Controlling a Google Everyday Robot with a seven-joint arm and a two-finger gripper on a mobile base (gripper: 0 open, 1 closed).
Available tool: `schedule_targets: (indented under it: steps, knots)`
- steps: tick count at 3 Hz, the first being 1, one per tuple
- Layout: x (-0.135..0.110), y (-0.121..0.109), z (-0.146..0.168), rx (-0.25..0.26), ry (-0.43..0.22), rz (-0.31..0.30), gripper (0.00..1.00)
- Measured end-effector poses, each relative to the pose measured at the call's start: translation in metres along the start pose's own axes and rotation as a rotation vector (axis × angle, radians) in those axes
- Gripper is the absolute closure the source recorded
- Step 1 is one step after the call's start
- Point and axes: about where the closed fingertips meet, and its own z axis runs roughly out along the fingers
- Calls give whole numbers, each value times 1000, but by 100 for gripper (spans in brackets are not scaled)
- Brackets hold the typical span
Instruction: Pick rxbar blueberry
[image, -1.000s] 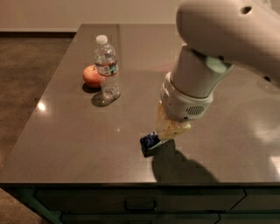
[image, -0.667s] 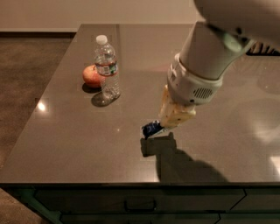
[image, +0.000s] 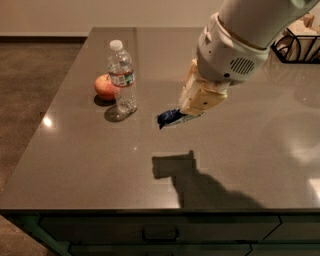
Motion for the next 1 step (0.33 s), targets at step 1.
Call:
schedule_targets:
  steps: [1]
  knots:
    - [0,0,0,0,0,0,100]
